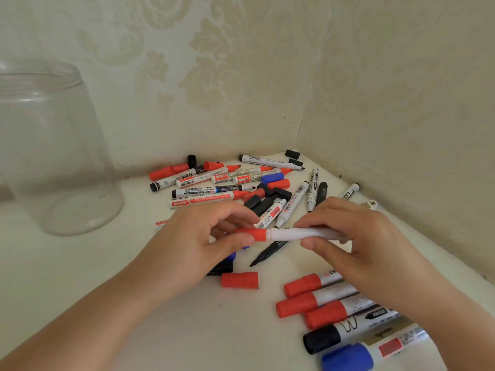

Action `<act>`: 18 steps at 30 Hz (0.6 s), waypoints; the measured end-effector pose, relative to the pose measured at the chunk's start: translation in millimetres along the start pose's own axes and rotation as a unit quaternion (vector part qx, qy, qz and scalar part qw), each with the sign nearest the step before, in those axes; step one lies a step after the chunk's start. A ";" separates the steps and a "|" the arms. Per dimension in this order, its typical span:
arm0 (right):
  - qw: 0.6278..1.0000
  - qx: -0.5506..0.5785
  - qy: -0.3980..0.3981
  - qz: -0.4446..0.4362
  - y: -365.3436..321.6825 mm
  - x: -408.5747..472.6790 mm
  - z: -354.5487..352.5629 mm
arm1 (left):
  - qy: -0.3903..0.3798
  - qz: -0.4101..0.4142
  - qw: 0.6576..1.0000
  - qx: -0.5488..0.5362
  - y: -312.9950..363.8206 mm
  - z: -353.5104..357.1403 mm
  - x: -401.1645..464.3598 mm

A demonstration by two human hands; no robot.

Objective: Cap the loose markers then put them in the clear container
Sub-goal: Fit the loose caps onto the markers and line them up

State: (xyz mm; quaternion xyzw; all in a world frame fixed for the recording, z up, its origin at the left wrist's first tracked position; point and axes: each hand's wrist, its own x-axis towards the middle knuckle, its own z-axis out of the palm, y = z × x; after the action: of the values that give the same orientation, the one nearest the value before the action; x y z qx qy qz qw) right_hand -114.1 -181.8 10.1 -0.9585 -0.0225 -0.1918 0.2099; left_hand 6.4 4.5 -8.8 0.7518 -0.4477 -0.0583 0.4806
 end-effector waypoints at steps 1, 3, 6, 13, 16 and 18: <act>1.000 -0.001 0.005 -0.007 -1.0 -0.3 -0.3 | 0.000 0.010 0.999 0.035 1.4 -1.4 -0.1; 1.000 -0.010 0.016 -0.022 -4.3 -0.6 -0.3 | -0.027 0.046 0.993 0.107 1.2 -2.5 -0.6; 0.998 -0.037 0.021 -0.043 -7.6 -0.6 4.4 | -0.072 0.078 0.982 0.159 -5.1 3.4 -2.7; 0.999 0.035 0.004 -0.013 -2.4 -0.3 12.1 | -0.067 0.101 0.974 0.190 -6.3 5.4 -3.0; 0.998 0.068 0.002 -0.006 -4.4 1.0 11.4 | -0.049 0.120 0.969 0.209 -4.5 4.8 -3.5; 0.996 0.093 0.001 0.001 -6.2 1.5 11.6 | -0.039 0.126 0.968 0.216 -1.9 3.1 -3.4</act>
State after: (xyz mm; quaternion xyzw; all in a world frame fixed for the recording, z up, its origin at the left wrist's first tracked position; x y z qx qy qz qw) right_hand -109.3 -171.5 3.4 -0.9345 -0.0388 -0.1900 0.2984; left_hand 4.0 5.2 -13.1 0.7725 -0.5591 0.0709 0.2925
